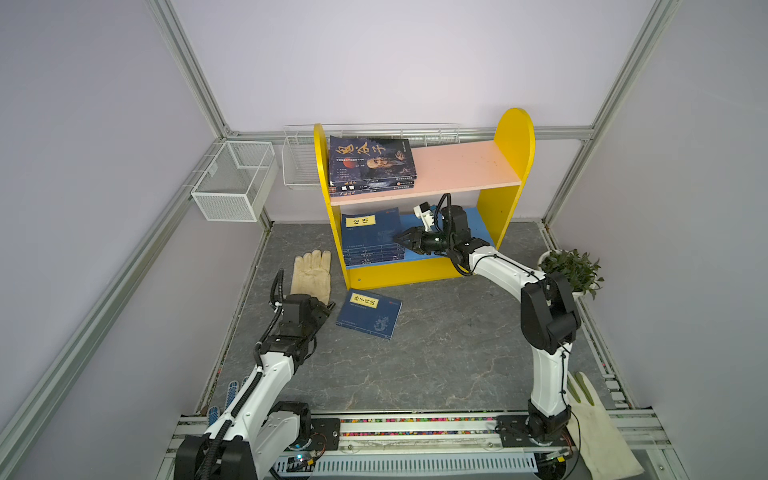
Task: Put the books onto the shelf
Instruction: 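Lower the book onto the shelf pile and push it flush with the right gripper, then open the right gripper and move both grippers down to the last table book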
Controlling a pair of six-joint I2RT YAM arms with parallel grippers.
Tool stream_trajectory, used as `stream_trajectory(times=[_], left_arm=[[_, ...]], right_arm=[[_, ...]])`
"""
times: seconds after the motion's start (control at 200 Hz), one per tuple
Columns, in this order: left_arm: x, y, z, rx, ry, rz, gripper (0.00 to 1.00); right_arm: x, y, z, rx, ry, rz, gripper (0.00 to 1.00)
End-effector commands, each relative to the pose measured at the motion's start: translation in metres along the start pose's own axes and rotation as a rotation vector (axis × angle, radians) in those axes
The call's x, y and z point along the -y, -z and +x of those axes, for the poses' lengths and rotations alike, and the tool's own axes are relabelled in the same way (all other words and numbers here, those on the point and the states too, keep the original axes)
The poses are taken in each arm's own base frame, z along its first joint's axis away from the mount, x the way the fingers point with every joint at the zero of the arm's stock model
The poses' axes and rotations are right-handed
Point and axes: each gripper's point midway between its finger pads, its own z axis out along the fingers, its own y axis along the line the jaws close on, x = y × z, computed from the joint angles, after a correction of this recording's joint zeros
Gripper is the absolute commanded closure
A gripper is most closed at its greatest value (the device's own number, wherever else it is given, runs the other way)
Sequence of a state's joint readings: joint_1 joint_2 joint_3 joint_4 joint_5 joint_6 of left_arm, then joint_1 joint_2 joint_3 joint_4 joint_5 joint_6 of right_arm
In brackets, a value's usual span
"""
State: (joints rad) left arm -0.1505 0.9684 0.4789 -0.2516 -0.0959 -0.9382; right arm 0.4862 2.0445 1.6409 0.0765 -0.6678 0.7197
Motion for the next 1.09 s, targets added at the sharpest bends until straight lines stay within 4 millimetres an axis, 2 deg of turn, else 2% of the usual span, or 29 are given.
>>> stream_trajectory(times=[0.0, 0.4, 0.575, 0.64, 0.7, 0.755, 0.87, 1.0, 1.09], left_arm=[[0.002, 0.0, -0.002, 0.001, 0.002, 0.003, 0.28], [0.005, -0.003, -0.001, -0.01, -0.006, 0.011, 0.28], [0.017, -0.007, 0.0, -0.037, -0.04, 0.05, 0.27], [0.02, -0.011, 0.003, -0.054, -0.058, 0.063, 0.27], [0.023, -0.015, 0.005, -0.068, -0.075, 0.072, 0.26], [0.025, -0.019, 0.008, -0.084, -0.092, 0.079, 0.26], [0.03, -0.029, 0.015, -0.135, -0.142, 0.088, 0.26], [0.029, -0.044, 0.027, -0.202, -0.175, 0.07, 0.26], [0.029, -0.053, 0.031, -0.223, -0.188, 0.072, 0.26]], right_arm=[[0.0, 0.003, -0.001, 0.0, 0.049, 0.093, 0.51], [0.002, 0.029, -0.019, 0.065, 0.183, 0.334, 0.34], [-0.008, 0.052, -0.027, 0.124, 0.258, 0.406, 0.31], [-0.015, 0.063, -0.022, 0.135, 0.294, 0.415, 0.3], [-0.019, 0.072, -0.009, 0.114, 0.319, 0.407, 0.3], [-0.023, 0.075, 0.012, 0.063, 0.338, 0.379, 0.3], [-0.022, 0.073, 0.078, -0.117, 0.352, 0.299, 0.29], [0.0, 0.063, 0.153, -0.337, 0.294, 0.267, 0.29], [0.016, 0.053, 0.192, -0.456, 0.266, 0.271, 0.28]])
